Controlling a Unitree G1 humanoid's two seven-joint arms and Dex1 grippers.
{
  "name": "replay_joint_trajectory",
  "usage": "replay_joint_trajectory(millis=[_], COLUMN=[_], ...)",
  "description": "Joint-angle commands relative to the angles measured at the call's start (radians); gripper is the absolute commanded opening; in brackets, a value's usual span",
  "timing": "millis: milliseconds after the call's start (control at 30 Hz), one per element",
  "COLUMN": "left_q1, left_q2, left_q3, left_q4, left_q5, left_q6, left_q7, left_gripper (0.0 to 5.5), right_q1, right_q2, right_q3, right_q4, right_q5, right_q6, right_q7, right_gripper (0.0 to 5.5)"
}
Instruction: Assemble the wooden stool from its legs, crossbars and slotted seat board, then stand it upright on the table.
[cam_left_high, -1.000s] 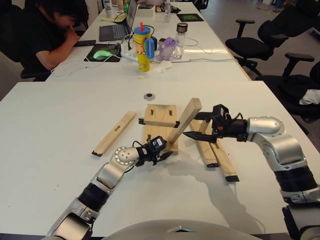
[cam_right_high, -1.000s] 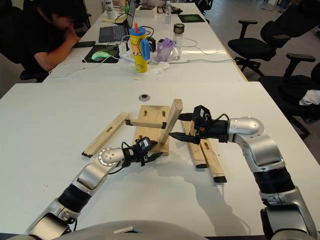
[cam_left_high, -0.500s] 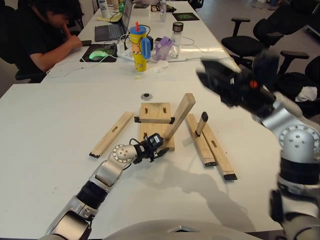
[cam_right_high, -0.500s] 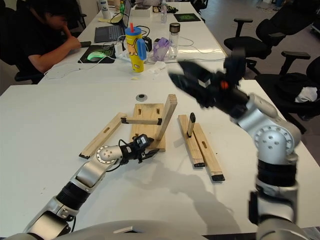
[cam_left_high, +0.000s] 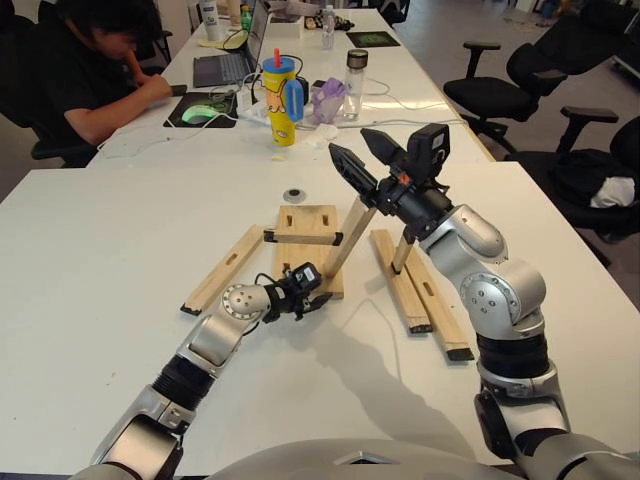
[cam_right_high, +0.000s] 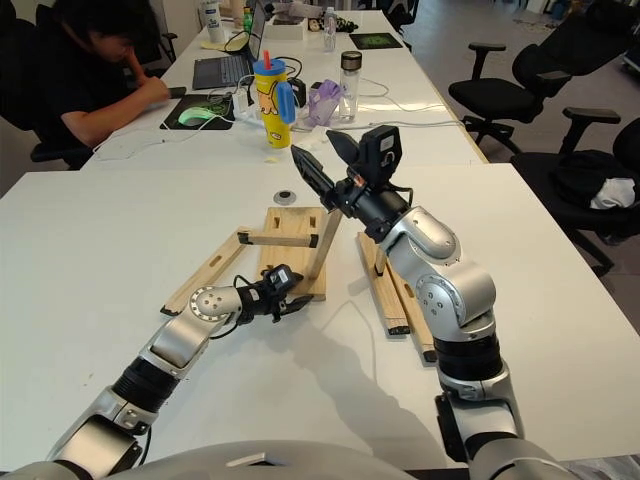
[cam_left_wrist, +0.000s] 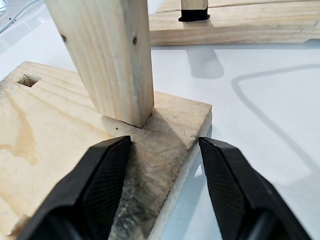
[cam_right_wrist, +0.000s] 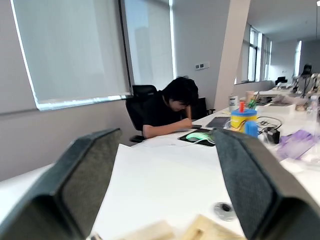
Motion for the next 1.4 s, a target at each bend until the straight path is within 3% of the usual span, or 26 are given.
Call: replay_joint_trajectory(millis=[33,100,200,267,367,467,900,1400], left_q1=[0.085,0.093,0.103,0.109,0.123,0.129,0.143,0.113], left_q2=[0.026,0.024,0.022,0.02,0.024,0.027,-0.03,-0.044], left_q3=[-0.016,-0.011,-0.011,-0.007,0.0,0.004,0.034,-0.008], left_q4=[0.106,0.102,0.096,0.09,0.077,0.073,0.048,0.039], left_q5=[0.037,0.034,0.035,0.03,0.027,0.027,-0.075,-0.093], left_q6=[0.114,0.11,0.102,0.098,0.082,0.074,0.12,0.115], left_q7=[0.009,0.012,0.009,0.007,0.009,0.008,-0.027,-0.04], left_gripper=[2.52,2.52,2.52,2.52,2.52,2.52,2.52,2.52], right_q1=[-0.128,-0.148,-0.063,0.063,0.29,0.411,0.377,0.372], right_q2=[-0.001,-0.048,-0.135,-0.2,-0.333,-0.414,-0.468,-0.439], right_q3=[-0.274,-0.365,-0.4,-0.364,-0.219,-0.165,-0.073,-0.021], right_q4=[0.032,0.079,0.154,0.137,0.071,0.082,0.119,0.161], right_q5=[0.175,0.137,0.016,-0.057,-0.151,-0.176,-0.227,-0.361], right_q6=[-0.057,-0.1,-0.039,0.051,0.151,0.254,0.38,0.424], right_q7=[-0.084,-0.129,-0.217,-0.232,-0.091,-0.003,0.188,0.186], right_gripper=[3.38,3.38,3.38,3.38,3.38,3.38,3.38,3.38])
